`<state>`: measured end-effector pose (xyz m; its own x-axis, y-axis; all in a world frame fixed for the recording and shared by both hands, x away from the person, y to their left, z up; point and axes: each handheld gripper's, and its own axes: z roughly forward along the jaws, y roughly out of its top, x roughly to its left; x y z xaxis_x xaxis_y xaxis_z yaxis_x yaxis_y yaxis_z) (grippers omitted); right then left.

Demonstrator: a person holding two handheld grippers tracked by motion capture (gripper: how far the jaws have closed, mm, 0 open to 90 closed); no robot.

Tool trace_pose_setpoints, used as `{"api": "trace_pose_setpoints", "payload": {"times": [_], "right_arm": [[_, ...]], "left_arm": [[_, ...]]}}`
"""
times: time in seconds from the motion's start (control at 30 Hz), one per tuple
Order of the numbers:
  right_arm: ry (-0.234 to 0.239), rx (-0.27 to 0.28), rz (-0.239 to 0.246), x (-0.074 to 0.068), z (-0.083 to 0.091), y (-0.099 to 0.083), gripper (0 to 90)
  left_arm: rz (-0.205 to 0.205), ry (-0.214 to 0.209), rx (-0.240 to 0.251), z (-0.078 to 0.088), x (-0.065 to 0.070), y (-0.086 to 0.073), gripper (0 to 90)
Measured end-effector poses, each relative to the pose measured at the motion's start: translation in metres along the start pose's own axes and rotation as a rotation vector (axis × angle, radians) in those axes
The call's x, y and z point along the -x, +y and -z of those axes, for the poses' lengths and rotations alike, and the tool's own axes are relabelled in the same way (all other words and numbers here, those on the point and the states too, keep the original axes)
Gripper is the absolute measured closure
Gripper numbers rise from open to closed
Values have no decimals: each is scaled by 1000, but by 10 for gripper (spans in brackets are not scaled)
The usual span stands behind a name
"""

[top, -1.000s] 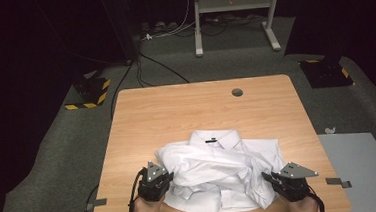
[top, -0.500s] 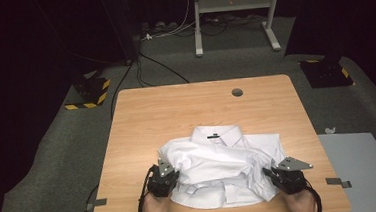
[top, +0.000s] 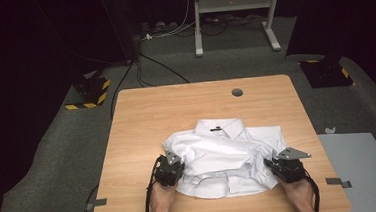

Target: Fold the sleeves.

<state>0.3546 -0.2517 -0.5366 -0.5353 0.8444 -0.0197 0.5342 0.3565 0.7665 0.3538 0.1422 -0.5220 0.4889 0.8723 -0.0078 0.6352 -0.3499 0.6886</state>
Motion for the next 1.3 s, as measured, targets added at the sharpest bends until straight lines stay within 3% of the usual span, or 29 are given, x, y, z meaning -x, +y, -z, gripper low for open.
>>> {"api": "trace_pose_setpoints", "payload": {"times": [0.3,0.43,0.57,0.67,0.8,0.93,1.0,1.17,1.3], "right_arm": [[-34,-2,-4,12,-3,3,811],[-38,-4,-7,14,-3,3,806],[-35,4,-23,16,-2,3,745],[-40,27,-43,18,2,3,625],[-40,60,-66,20,11,7,467],[-19,109,-93,21,21,13,357],[-6,134,-98,19,25,18,318],[10,196,-54,3,34,34,266],[64,232,2,-17,36,51,257]], "left_arm": [[-17,-21,-9,-6,5,8,854],[-3,-40,-3,-5,5,8,852],[-14,-30,23,-1,5,7,817],[15,-55,67,4,2,5,727],[68,-89,118,14,-4,3,529],[114,-110,173,25,-9,7,400],[127,-111,188,29,-11,11,348],[155,-125,247,40,-14,22,298],[148,-106,252,45,-19,31,275]]}}
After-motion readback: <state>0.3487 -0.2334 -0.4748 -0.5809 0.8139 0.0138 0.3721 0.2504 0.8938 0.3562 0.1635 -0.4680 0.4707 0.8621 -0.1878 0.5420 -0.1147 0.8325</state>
